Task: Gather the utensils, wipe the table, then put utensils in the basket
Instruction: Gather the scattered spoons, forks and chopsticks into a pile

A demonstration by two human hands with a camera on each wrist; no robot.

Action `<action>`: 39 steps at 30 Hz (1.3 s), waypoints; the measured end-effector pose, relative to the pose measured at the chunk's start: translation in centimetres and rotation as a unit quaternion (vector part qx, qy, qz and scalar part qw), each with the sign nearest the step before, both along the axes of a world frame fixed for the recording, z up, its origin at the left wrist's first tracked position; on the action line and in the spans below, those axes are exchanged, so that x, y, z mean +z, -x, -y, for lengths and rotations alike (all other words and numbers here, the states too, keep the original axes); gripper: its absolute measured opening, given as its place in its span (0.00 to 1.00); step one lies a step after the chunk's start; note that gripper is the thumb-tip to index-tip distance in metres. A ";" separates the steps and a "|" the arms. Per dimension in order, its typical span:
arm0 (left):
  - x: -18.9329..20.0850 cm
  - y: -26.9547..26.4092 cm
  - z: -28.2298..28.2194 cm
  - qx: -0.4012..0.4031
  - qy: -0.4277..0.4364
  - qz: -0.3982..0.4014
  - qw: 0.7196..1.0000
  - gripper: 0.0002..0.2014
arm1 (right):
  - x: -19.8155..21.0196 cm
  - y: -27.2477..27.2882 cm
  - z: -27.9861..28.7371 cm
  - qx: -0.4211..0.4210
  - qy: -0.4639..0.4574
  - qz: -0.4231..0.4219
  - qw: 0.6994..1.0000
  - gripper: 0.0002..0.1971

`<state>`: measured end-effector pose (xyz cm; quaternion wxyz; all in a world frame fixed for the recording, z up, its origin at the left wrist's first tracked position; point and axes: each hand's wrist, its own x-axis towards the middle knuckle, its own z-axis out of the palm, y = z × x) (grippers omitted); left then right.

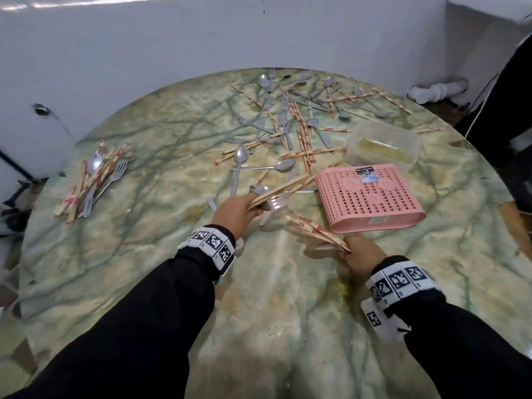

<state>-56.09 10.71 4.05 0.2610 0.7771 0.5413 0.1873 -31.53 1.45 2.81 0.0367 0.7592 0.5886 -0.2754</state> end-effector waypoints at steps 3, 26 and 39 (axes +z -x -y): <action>1.0 0.4 0.0 0.011 -0.075 0.072 0.995 0.07 | 1.4 1.5 -0.8 -0.021 -0.063 -0.141 0.988 0.12; -2.4 7.5 -3.1 -0.083 0.128 -0.164 0.974 0.10 | -0.4 10.3 -16.2 -0.025 -0.059 -0.036 0.997 0.13; -3.3 7.4 -4.6 -0.134 0.130 -0.141 0.972 0.09 | -0.2 9.6 -17.4 0.044 -0.120 -0.060 0.990 0.13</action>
